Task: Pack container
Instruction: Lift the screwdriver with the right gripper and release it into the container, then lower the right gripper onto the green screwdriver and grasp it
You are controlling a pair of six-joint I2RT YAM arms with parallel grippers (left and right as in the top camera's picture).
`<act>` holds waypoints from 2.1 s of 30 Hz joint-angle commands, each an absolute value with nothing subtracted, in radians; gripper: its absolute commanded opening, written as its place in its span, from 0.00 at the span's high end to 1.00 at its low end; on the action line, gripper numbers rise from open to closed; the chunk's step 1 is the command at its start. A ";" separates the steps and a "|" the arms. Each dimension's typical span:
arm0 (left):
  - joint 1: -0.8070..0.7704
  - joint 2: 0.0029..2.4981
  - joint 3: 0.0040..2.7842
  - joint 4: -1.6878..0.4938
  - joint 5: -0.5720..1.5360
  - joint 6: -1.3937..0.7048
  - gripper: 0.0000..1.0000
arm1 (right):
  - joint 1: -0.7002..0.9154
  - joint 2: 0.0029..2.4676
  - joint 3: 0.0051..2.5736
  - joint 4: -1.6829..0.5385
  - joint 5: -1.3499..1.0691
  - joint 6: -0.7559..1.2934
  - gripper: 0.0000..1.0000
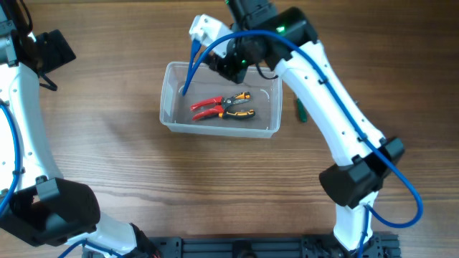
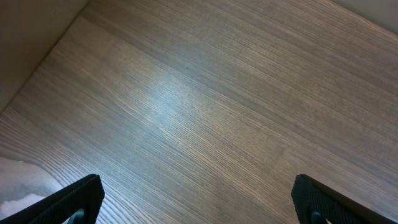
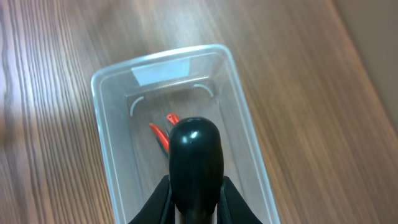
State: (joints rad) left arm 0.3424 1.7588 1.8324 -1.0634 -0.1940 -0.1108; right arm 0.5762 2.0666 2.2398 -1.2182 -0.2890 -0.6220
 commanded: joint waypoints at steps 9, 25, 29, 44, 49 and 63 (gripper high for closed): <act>0.345 1.749 1.845 -1.064 -0.199 -0.120 0.00 | 0.569 2.401 2.215 -1.271 -0.294 -0.677 0.96; 0.345 1.749 1.845 -1.063 -0.199 -0.120 0.00 | 0.569 2.441 2.215 -1.283 -0.339 -0.617 0.67; 0.345 1.749 1.845 -1.063 -0.199 -0.120 0.00 | 0.569 2.394 2.215 -1.293 -0.346 -0.600 0.67; 0.345 1.749 1.845 -1.063 -0.199 -0.120 0.00 | 0.210 2.009 2.238 -1.351 0.044 -0.092 0.60; 0.345 1.749 1.845 -1.063 -0.199 -0.120 0.00 | 0.060 2.024 2.149 -1.362 -0.094 -0.086 0.64; 0.345 1.749 1.845 -1.064 -0.199 -0.120 0.00 | 0.062 2.024 1.567 -1.115 -0.108 -0.023 0.64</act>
State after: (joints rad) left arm 0.3424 1.7588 1.8324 -1.0634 -0.1940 -0.1108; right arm 0.0582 2.0148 1.6535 -1.1538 -0.0830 -0.0517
